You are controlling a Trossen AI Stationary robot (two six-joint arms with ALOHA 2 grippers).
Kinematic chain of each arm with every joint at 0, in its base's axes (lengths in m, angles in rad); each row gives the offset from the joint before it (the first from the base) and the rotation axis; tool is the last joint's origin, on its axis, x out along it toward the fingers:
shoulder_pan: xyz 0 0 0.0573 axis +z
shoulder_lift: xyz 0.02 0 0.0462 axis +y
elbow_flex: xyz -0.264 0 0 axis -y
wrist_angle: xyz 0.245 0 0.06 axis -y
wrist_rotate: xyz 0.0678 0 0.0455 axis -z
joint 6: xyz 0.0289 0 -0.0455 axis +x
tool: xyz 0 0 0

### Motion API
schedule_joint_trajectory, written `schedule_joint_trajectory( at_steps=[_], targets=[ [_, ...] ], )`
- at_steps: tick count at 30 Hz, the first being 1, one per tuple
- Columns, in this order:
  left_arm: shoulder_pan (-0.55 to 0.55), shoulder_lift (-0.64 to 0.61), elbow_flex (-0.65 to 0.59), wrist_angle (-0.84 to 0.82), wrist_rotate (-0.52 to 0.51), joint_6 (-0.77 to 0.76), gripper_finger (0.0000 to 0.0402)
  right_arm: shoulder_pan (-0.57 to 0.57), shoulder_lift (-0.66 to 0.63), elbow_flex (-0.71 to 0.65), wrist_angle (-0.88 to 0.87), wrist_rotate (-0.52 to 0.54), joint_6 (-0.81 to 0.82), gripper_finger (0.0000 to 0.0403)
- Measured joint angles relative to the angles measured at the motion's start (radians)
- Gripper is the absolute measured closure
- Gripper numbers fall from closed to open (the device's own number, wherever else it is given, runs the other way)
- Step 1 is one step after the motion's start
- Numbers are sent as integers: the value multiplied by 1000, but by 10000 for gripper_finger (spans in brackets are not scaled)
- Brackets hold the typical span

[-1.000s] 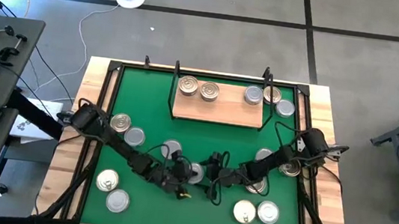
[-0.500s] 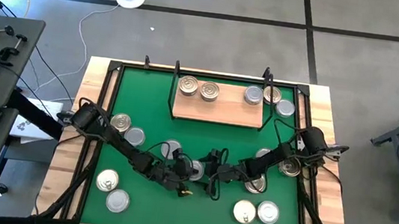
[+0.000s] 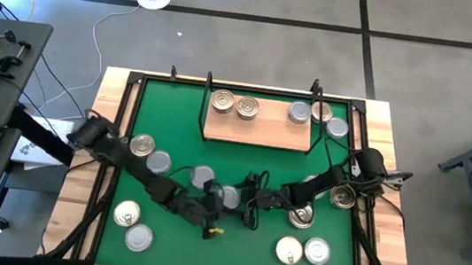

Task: Stack canned seafood by type on shelf
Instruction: Put the green tuna can on the shelf

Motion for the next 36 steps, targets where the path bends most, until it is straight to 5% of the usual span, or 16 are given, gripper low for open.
schedule_joint_trajectory(
  at_steps=[6, 13, 23, 29, 33, 36],
  targets=[
    [-64, -139, 1, -116, -55, -42, 401, 32, 0, -2, -10, 104, 25, 22],
    [-155, -212, 2, -425, -292, -225, 401, 75, -31, -5, -61, 188, 75, 23],
    [-181, -167, 3, -513, -395, -379, 401, 169, -290, -7, -461, 457, 256, 24],
    [-104, -145, 3, -359, -343, -234, 401, 73, -499, -6, -777, 559, 404, 24],
    [11, -155, 7, -186, -291, -24, 401, -64, -534, -6, -829, 532, 391, 24],
    [145, -155, 26, -81, -149, 136, 401, -156, -519, -6, -829, 473, 351, 24]
  ],
)
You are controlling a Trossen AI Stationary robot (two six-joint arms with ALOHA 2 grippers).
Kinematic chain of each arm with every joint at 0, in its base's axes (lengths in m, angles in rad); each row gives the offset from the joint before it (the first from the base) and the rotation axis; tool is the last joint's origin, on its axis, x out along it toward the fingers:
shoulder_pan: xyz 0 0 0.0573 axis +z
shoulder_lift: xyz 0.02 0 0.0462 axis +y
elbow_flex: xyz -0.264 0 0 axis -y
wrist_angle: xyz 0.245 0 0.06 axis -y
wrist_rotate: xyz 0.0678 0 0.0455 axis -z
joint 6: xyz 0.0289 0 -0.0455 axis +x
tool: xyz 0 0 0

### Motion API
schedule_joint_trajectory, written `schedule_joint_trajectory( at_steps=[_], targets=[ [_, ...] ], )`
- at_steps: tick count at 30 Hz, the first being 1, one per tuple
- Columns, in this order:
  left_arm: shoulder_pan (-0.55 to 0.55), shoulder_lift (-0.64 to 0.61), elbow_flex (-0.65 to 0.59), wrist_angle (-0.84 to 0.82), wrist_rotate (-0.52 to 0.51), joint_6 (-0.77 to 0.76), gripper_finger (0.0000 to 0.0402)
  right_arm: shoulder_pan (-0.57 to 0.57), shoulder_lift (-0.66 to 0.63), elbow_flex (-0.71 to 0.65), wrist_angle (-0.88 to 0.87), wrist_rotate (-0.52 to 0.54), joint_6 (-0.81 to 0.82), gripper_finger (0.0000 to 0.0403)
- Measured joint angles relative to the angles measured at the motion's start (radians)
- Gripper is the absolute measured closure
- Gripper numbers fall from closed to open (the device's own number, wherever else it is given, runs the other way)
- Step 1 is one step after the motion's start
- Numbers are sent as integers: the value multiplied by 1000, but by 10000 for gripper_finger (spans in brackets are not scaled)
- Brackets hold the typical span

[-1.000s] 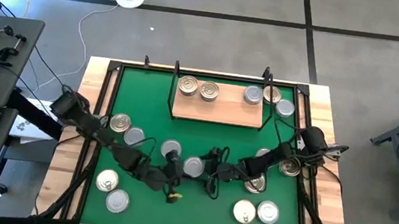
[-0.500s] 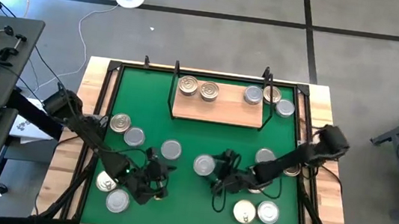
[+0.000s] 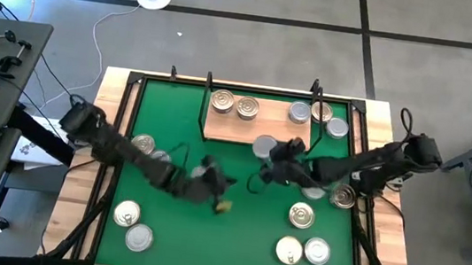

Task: Stack canned seafood by type on shelf
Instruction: Put the green tuna can on the shelf

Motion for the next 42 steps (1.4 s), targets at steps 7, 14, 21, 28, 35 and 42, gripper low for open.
schedule_joint_trajectory(
  at_steps=[7, 14, 21, 28, 35, 42],
  targets=[
    [330, 25, 77, 73, 248, 109, 401, -137, 14, 0, -114, -30, -23, 24],
    [506, 132, 129, 146, 574, 124, 401, -219, 15, 1, -110, -163, -132, 24],
    [556, 245, 197, 151, 656, 127, 401, -282, 16, 1, -112, -297, -180, 24],
    [598, 359, 301, 118, 748, 93, 401, -289, 16, 1, -111, -299, -190, 24],
    [636, 406, 376, -15, 808, 68, 402, -290, 17, 0, -113, -300, -216, 24],
    [649, 407, 376, -38, 800, 66, 401, -289, 15, 36, -191, -300, -222, 25]
  ],
)
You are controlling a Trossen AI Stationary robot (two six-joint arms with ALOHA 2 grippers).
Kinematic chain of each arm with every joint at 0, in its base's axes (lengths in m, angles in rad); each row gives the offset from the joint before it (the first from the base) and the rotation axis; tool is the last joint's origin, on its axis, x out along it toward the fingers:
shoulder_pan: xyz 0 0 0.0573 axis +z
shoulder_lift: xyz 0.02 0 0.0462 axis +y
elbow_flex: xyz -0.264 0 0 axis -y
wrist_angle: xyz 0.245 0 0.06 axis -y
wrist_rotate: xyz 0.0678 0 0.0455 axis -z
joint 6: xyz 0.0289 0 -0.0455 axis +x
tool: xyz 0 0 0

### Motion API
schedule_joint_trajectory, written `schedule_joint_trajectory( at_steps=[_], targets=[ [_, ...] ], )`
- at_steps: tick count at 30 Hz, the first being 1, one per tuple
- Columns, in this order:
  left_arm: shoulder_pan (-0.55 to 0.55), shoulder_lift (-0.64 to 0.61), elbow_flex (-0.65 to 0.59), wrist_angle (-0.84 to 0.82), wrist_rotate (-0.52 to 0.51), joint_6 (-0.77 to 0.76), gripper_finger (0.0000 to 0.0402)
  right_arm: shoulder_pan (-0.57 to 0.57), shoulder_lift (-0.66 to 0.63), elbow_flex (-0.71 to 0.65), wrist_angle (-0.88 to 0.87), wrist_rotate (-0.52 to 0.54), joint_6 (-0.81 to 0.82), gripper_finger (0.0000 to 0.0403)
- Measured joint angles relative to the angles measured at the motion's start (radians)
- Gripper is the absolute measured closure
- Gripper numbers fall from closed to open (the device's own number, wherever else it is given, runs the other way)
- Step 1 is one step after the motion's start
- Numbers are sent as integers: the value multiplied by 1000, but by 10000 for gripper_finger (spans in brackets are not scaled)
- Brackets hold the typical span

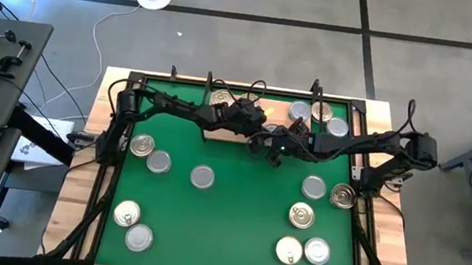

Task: Stack canned seafood by type on shelf
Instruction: Put the green tuna can on the shelf

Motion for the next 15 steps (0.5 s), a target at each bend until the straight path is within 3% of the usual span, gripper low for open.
schedule_joint_trajectory(
  at_steps=[15],
  targets=[
    [-15, -2, -8, 78, -45, 16, 402, 55, -1, 278, -515, 43, 69, 25]
  ],
)
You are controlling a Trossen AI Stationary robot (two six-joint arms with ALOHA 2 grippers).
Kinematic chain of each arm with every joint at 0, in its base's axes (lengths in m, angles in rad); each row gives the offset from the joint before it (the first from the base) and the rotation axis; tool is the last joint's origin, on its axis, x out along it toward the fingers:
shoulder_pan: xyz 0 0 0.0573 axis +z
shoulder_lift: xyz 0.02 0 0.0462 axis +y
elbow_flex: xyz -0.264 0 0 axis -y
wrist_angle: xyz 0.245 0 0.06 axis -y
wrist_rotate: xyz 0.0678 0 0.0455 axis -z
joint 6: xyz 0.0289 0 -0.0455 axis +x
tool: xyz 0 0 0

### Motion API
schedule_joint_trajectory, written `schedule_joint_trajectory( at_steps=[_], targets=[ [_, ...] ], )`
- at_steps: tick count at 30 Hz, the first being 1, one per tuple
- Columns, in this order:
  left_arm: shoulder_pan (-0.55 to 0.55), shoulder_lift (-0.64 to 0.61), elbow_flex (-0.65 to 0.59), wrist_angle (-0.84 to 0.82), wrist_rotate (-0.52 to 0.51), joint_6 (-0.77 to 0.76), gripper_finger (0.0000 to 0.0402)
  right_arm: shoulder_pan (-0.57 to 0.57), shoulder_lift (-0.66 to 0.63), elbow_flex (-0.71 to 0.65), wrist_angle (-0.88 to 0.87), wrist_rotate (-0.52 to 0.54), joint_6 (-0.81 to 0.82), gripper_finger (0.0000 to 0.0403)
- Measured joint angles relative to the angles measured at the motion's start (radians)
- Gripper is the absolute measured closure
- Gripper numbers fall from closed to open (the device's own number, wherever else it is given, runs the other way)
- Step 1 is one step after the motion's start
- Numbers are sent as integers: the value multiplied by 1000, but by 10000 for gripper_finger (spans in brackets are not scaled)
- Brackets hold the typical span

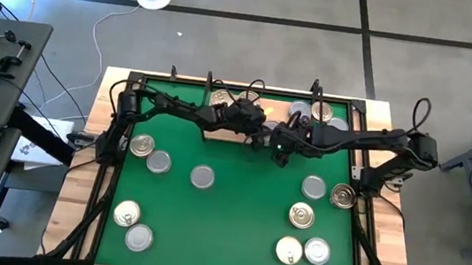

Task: Stack canned seafood by type on shelf
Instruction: Put the green tuna can on the shelf

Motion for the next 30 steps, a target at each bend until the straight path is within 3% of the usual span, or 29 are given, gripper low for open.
schedule_joint_trajectory(
  at_steps=[6, 10, 13, 17, 23, 30],
  targets=[
    [-46, -68, 0, -18, -12, 48, 402, 86, -24, 16, -56, 143, 4, 25],
    [-83, -147, 0, -83, -65, 92, 402, 111, -79, -20, -38, 143, 0, 25],
    [-124, -237, 0, -180, -138, 124, 402, 108, -137, -77, 63, 99, -30, 27],
    [-220, -363, 2, -368, -336, 196, 402, 68, -176, -153, 247, -48, -85, 46],
    [-422, -520, -43, -609, -616, 169, 402, 8, -106, -147, 331, -88, -128, 133],
    [-687, -688, -281, -647, -862, -140, 402, -110, 22, -32, 316, -193, -208, 283]
  ],
)
